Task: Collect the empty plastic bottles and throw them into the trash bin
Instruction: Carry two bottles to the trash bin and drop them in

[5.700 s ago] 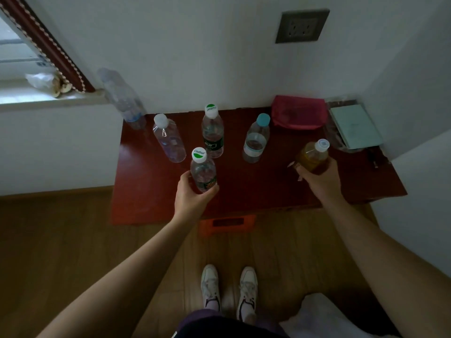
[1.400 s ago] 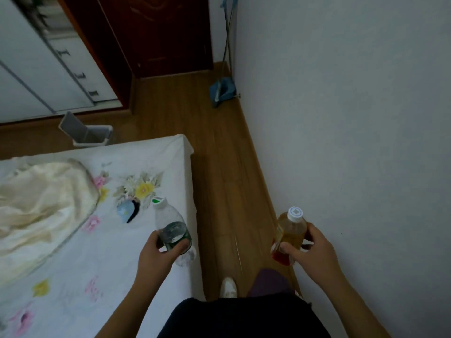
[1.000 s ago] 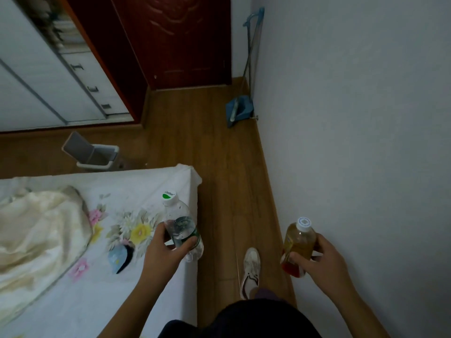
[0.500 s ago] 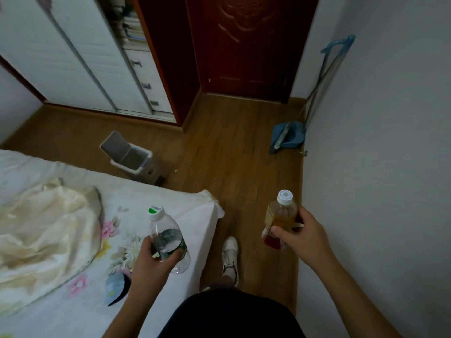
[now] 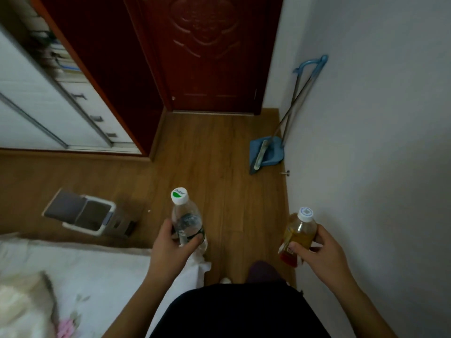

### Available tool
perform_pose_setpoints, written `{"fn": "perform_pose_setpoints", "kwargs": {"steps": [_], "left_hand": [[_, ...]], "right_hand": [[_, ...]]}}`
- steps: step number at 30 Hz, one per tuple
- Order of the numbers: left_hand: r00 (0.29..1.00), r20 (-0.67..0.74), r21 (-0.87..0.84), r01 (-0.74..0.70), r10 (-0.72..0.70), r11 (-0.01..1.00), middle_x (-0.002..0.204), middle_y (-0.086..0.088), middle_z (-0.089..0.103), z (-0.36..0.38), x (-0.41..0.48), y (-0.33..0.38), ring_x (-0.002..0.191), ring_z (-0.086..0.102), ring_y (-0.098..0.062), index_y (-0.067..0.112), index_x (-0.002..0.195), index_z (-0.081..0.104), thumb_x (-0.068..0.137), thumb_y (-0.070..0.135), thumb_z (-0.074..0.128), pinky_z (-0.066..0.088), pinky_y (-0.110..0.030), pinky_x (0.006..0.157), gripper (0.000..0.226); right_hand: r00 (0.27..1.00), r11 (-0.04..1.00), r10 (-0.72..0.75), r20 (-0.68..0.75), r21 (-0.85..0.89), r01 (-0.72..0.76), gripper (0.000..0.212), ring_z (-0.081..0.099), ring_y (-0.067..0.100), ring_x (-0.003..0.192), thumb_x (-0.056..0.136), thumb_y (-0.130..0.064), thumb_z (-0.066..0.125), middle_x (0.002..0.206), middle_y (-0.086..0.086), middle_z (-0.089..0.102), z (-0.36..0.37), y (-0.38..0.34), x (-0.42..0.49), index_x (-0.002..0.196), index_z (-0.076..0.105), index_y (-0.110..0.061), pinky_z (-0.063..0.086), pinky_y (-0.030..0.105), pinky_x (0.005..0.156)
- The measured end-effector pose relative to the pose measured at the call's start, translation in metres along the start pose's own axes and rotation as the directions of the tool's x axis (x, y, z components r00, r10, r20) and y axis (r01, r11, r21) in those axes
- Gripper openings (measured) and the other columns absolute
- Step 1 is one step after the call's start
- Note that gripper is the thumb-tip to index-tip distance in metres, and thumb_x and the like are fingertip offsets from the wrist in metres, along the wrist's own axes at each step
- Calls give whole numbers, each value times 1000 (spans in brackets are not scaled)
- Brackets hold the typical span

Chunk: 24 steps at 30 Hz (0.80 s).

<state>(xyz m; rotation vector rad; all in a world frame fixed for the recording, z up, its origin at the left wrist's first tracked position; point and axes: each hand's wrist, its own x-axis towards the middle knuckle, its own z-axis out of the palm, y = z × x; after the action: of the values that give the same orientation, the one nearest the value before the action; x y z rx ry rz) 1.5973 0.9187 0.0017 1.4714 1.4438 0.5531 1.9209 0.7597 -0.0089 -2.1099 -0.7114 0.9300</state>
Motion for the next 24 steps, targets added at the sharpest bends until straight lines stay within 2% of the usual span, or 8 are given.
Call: {"fn": "perform_pose_setpoints", "kwargs": {"steps": [3, 5, 8, 12, 16, 20, 22, 24], "left_hand": [[1000, 7, -7, 4, -4, 1000, 112, 19, 67, 2, 52, 22, 103, 66, -6, 48, 105, 52, 71, 38, 88, 56, -30, 86, 50], [1000, -19, -19, 21, -21, 1000, 115, 15, 68, 3, 82, 30, 105, 66, -9, 44, 111, 54, 70, 40, 87, 56, -33, 87, 54], [988, -136, -42, 70, -75, 997, 114, 11, 70, -1, 116, 32, 106, 67, -11, 31, 119, 58, 69, 43, 87, 53, -27, 83, 60], [930, -304, -126, 177, -208, 976, 110, 10, 72, -15, 137, 31, 101, 69, -9, 31, 118, 58, 63, 56, 83, 56, -33, 84, 66], [806, -491, -202, 265, -332, 943, 108, 10, 73, -27, 139, 23, 97, 69, -9, 26, 120, 62, 72, 43, 87, 57, -38, 82, 58], [637, -615, -321, 337, -466, 885, 102, 17, 72, -43, 131, 10, 91, 67, 5, 28, 112, 61, 72, 40, 86, 54, -26, 73, 48], [564, -648, -366, 359, -512, 858, 103, 16, 71, -52, 130, 3, 91, 67, 3, 26, 113, 61, 74, 38, 86, 52, -23, 69, 48], [498, -670, -411, 369, -551, 834, 103, 15, 71, -62, 134, -9, 93, 67, 0, 25, 113, 61, 75, 35, 87, 52, -23, 69, 47]], "right_hand": [[1000, 1000, -5, -3, -10, 5, 61, 65, 8, 107, 67, -35, 89, 113, -14, 71, 1, -26, 46, 122, 63, -32, 57, 40, 90], [999, 999, -22, 33, -25, 23, 62, 65, 11, 108, 67, -36, 89, 114, -11, 70, 7, -50, 86, 123, 63, -31, 57, 41, 91], [989, 995, -74, 125, -49, 81, 70, 65, 11, 105, 63, -42, 88, 113, -11, 70, 27, -92, 146, 127, 61, -29, 57, 39, 90], [938, 975, -163, 307, -96, 201, 67, 65, 4, 102, 64, -43, 88, 108, -22, 68, 60, -156, 220, 125, 61, -35, 54, 29, 84], [823, 939, -189, 535, -146, 311, 68, 62, 3, 103, 68, -41, 87, 104, -29, 62, 109, -225, 277, 129, 58, -36, 52, 32, 92], [704, 890, -189, 685, -184, 418, 69, 62, 12, 114, 67, -45, 86, 120, -12, 67, 169, -280, 308, 129, 57, -35, 52, 47, 99], [658, 872, -170, 733, -199, 447, 73, 61, 14, 116, 68, -43, 86, 124, -9, 66, 202, -300, 319, 133, 55, -29, 51, 47, 101], [614, 857, -157, 773, -202, 474, 68, 64, 12, 111, 68, -37, 88, 117, -11, 68, 234, -315, 328, 128, 58, -29, 53, 43, 99]]}}
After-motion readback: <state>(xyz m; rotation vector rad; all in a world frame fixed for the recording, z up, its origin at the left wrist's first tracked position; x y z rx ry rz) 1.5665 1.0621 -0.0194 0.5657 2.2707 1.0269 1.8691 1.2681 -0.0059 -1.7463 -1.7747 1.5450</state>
